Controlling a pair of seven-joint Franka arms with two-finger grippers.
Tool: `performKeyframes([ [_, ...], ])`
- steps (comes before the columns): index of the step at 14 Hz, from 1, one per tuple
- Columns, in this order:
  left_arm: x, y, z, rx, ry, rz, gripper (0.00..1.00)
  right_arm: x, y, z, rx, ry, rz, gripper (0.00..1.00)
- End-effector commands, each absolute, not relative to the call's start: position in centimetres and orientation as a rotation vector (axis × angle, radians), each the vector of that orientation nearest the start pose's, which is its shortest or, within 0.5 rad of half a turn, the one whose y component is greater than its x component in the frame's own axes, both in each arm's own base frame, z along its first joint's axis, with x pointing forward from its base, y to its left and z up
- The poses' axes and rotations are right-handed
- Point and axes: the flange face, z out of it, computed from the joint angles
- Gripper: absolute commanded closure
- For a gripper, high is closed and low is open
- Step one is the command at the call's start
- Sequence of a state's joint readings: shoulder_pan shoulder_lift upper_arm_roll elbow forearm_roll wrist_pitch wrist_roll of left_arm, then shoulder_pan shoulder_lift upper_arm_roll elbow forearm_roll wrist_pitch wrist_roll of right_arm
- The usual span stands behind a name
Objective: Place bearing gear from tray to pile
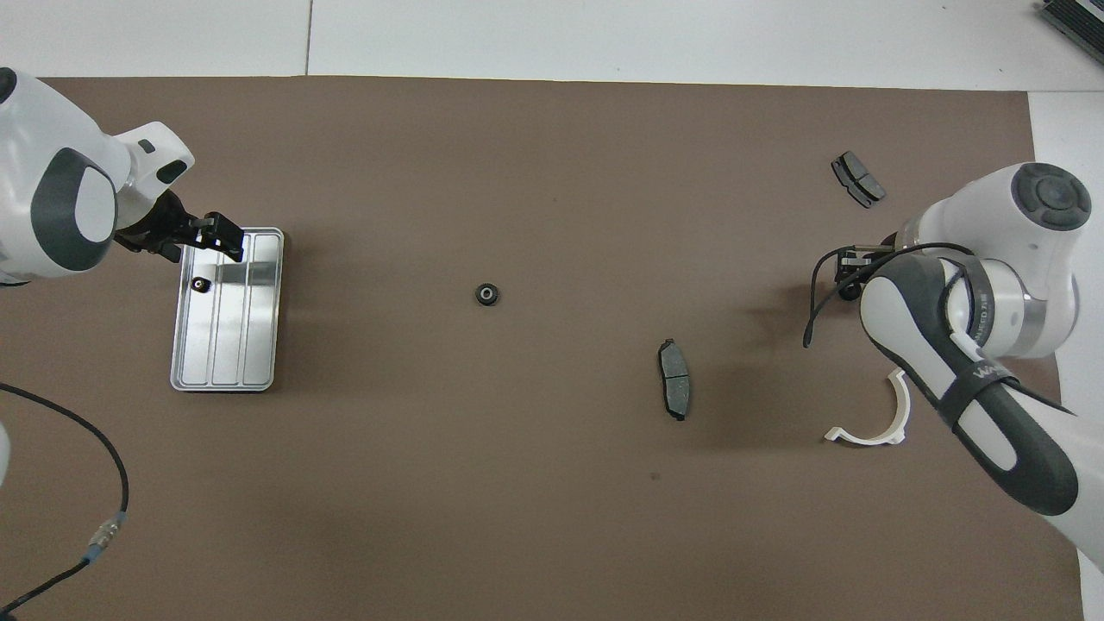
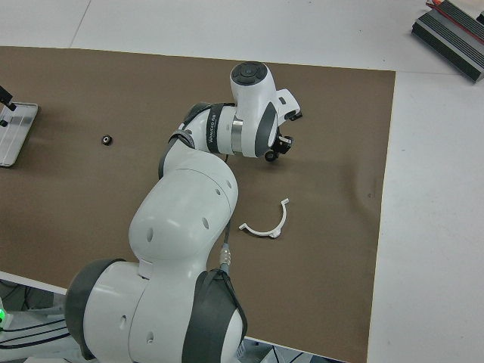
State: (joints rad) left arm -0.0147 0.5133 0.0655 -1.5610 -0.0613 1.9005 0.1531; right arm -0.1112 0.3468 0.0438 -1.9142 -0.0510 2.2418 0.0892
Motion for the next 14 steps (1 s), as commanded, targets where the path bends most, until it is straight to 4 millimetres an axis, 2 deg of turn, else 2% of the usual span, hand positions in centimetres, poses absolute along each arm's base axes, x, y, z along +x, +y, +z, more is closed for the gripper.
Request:
performKeyframes([
  [1,66.3,2.8,31.4,-3.141,0.175,0.331,0.08,61.1,-4.6,33.0,-3.142,0.17,-0.001,0.0],
  [3,66.0,3.0,30.4,-3.14,0.17,0.365,0.1,61.4,-3.2,34.9,-3.144,0.141,-0.047,0.0],
  [4,65.8,4.0,29.8,-3.142,0.146,0.377,0.13,61.6,-1.6,35.6,-3.143,0.113,-0.066,0.0],
  [6,65.6,4.8,29.3,-3.143,0.126,0.394,0.16,62.3,3.8,36.7,-3.135,0.087,-0.119,0.0],
  [7,65.6,5.1,29.2,-3.145,0.119,0.396,0.17,62.5,7.5,37.0,-3.125,0.106,-0.146,0.0],
  [11,65.4,5.2,28.8,-3.143,0.116,0.406,0.24,63.5,19.1,38.7,-3.074,0.208,-0.21,0.0],
  [12,65.5,5.0,28.7,-3.144,0.121,0.408,0.29,63.7,21.5,38.7,-3.066,0.223,-0.216,0.0],
  [14,65.5,4.9,28.7,-3.145,0.12,0.401,0.4,63.2,27.7,37.8,-3.055,0.213,-0.21,0.0],
])
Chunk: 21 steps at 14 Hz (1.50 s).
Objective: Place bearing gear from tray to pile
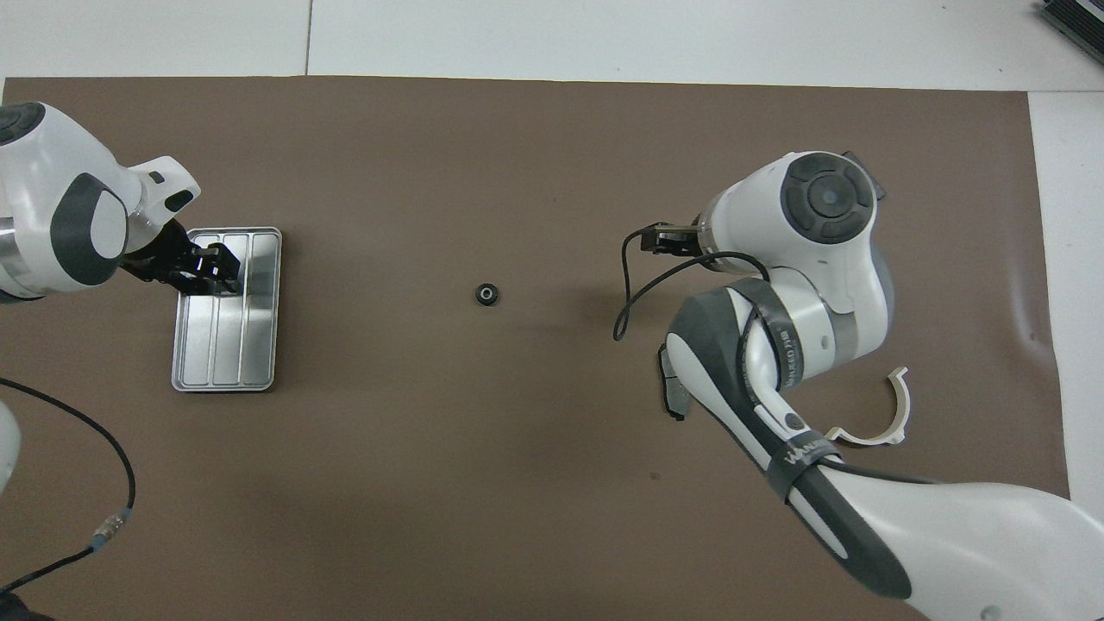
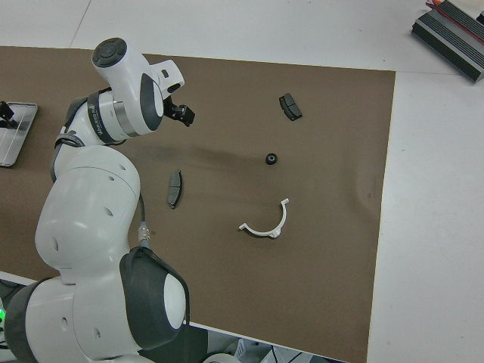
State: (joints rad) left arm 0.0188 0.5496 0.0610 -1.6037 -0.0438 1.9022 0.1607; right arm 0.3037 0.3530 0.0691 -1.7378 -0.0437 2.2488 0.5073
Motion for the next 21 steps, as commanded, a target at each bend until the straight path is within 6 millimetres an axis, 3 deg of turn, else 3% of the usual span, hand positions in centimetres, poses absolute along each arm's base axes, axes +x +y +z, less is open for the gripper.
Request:
performKeyframes([
  [1,65.5,4.9,28.7,-3.145,0.118,0.401,0.46,63.2,30.5,37.1,-3.055,0.25,-0.199,0.0],
  [3,65.7,4.9,28.9,-3.149,0.112,0.393,0.58,63.8,34.9,36.1,-3.05,0.327,-0.182,0.0],
  [8,66.1,4.7,29.8,-3.151,0.11,0.369,0.75,63.7,41.2,34.0,-3.024,0.354,-0.192,0.0],
  [13,67.3,4.1,32.1,-3.155,0.121,0.301,0.81,62.2,43.6,32.3,-3.032,0.371,-0.183,0.0],
  [15,67.5,3.6,33.0,-3.158,0.13,0.277,0.81,61.3,45.8,29.7,-3.046,0.376,-0.186,0.0],
  [17,67.9,2.8,34.2,-3.189,0.076,0.247,0.81,61.2,46.2,29.2,-3.061,0.356,-0.208,0.0],
  [20,68.3,-1.0,37.5,-3.208,0.022,0.194,0.81,60.1,47.7,28.5,-3.083,0.329,-0.204,0.08],
  [21,68.0,-2.7,38.3,-3.205,0.006,0.199,0.81,60.0,47.8,28.5,-3.087,0.319,-0.211,0.16],
])
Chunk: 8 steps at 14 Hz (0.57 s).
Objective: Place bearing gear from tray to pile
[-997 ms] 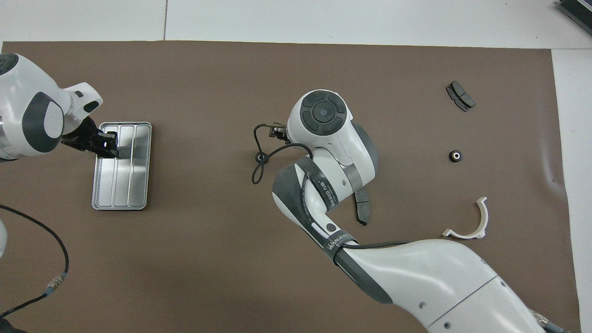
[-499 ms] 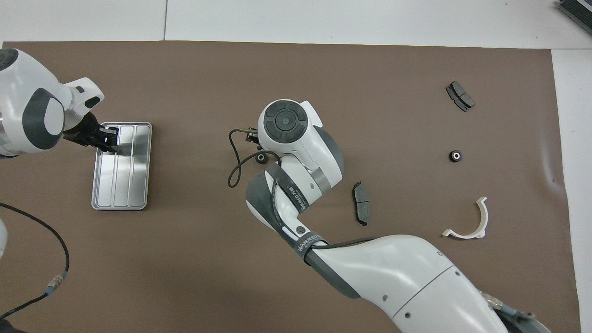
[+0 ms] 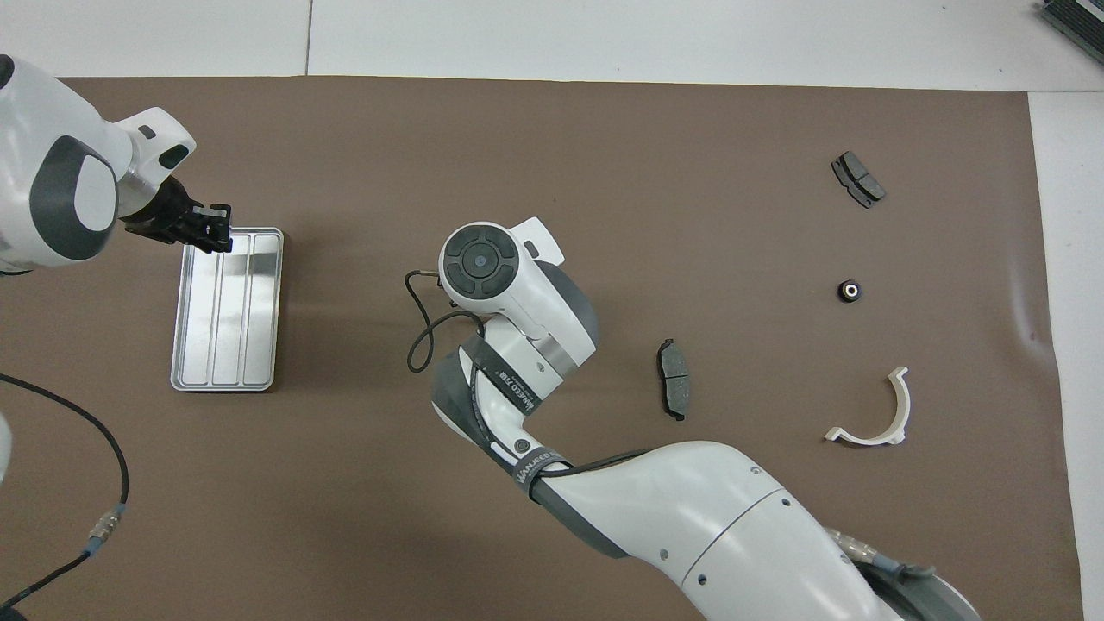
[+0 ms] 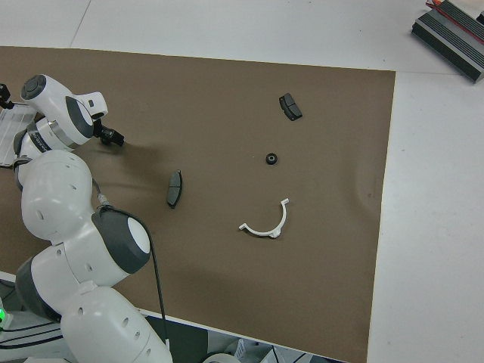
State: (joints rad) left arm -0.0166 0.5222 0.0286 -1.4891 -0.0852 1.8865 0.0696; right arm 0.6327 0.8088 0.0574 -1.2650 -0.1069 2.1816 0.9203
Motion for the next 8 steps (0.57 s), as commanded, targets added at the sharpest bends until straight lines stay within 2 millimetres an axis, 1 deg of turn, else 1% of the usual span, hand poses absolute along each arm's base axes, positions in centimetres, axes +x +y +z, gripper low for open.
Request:
performKeyframes([
  [1,67.6,-4.3,39.0,-3.201,-0.026,0.208,0.81,59.8,48.0,28.5,-3.09,0.314,-0.211,0.23],
  [3,67.0,-8.6,39.5,-3.192,-0.114,0.222,0.81,59.8,48.0,28.5,-3.096,0.313,-0.206,0.53],
  [4,66.6,-10.8,39.8,-3.187,-0.151,0.222,0.81,59.7,48.0,28.5,-3.101,0.309,-0.205,0.76],
  [5,66.3,-12.6,39.8,-3.179,-0.192,0.225,0.81,59.6,47.9,28.5,-3.119,0.302,-0.207,0.97],
  [6,66.0,-14.3,39.9,-3.171,-0.235,0.225,0.81,59.6,47.8,28.7,-3.124,0.299,-0.211,1.0],
  [7,65.6,-16.2,40.2,-3.166,-0.267,0.216,0.81,60.0,47.4,29.3,-3.119,0.309,-0.218,1.0],
  [8,65.3,-17.6,40.2,-3.159,-0.31,0.211,0.81,60.4,46.8,30.8,-3.105,0.322,-0.236,1.0],
])
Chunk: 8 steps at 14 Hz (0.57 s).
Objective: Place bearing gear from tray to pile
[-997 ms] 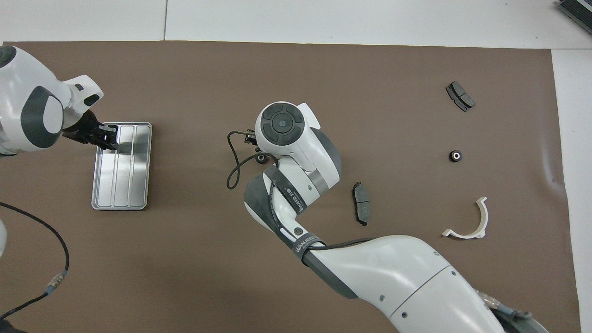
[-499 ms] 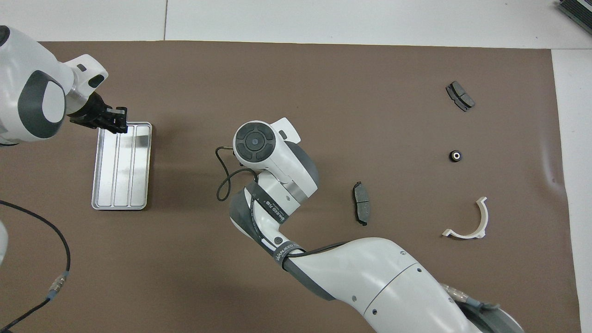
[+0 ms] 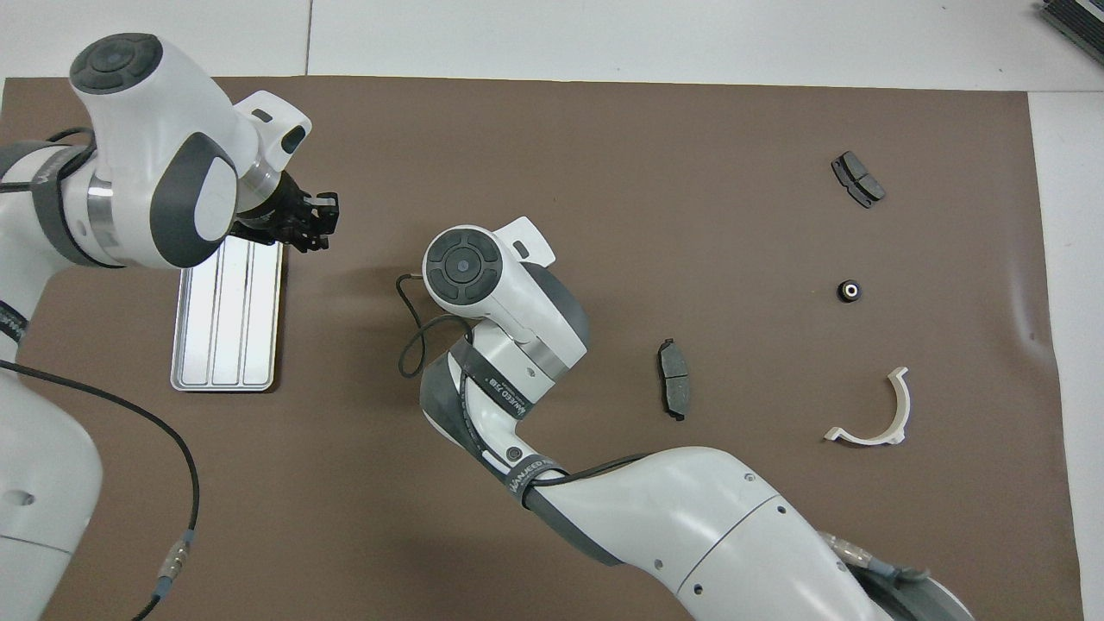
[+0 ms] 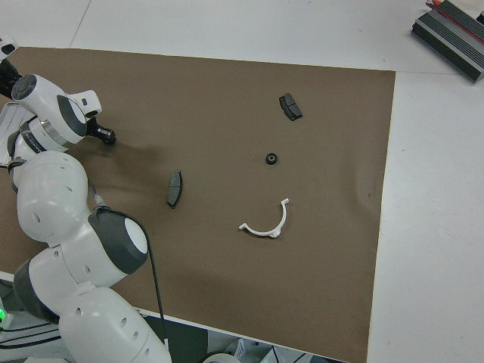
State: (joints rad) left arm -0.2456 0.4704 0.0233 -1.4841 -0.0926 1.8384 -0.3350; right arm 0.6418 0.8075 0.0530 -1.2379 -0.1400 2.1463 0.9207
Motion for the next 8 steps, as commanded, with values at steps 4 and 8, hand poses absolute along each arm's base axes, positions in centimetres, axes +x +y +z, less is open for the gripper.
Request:
performKeyframes([
  [4,63.8,-23.2,39.8,-3.145,-0.391,0.193,0.81,62.2,41.5,33.4,-3.093,0.412,-0.249,1.0],
  [8,62.3,-29.7,38.3,-3.145,-0.543,0.118,0.81,60.3,32.0,34.8,-3.111,0.399,-0.216,1.0],
])
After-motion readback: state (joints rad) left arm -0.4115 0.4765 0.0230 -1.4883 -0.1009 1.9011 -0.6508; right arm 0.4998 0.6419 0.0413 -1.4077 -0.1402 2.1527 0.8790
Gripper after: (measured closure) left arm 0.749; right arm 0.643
